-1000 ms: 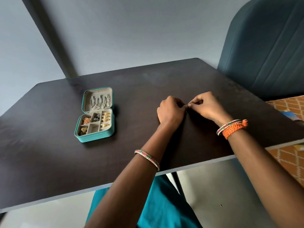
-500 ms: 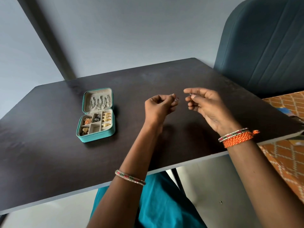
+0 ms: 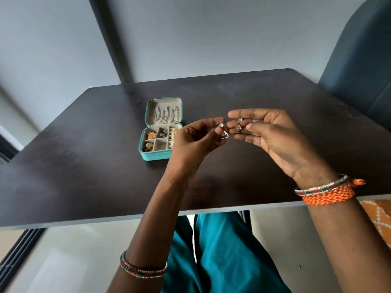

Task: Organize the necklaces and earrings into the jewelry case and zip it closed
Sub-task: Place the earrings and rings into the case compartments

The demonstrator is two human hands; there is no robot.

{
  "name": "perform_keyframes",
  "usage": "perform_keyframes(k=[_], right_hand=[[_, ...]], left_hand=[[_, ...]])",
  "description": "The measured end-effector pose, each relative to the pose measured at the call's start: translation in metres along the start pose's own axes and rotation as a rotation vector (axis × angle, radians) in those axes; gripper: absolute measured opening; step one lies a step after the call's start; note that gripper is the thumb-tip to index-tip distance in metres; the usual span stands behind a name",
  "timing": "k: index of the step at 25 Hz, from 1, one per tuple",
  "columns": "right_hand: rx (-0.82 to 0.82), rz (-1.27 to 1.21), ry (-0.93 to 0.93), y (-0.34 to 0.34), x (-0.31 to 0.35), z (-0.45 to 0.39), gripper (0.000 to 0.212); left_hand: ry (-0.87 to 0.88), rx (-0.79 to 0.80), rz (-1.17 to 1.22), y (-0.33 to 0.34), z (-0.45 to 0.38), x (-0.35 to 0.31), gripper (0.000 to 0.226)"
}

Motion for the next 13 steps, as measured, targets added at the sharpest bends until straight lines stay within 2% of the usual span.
perform_keyframes(k=[3,8,11,13], right_hand=[[0.026,0.099,0.008,0.017,0.004,-0.003,0.033],[0.1,0.178,0.032,0.047,-0.001,-0.016,0.028],[0.134,0.181,0.017,0.061,-0.006,-0.03,0.019],[0.152,0.216,0.002,0.07,-0.008,-0.045,0.016]], left_hand=[[0.0,-0.006,0.035,-0.011,0.013,-0.004,0.02],[0.009,-0.042,-0.059,-0.04,0.028,-0.008,0.019],[0.041,-0.178,-0.223,-0.066,0.036,-0.013,0.016],[0.059,-0.286,-0.442,-0.091,0.039,-0.022,0.015]])
Point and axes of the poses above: each hand's wrist, its own z-axis away from the middle knuckle, its own y-axis out of the palm, x = y × z, the point moved 8 cm from there along -z, towards the middle knuckle, and after that the axes turned 13 degrees about x, right-handed, at the moved point
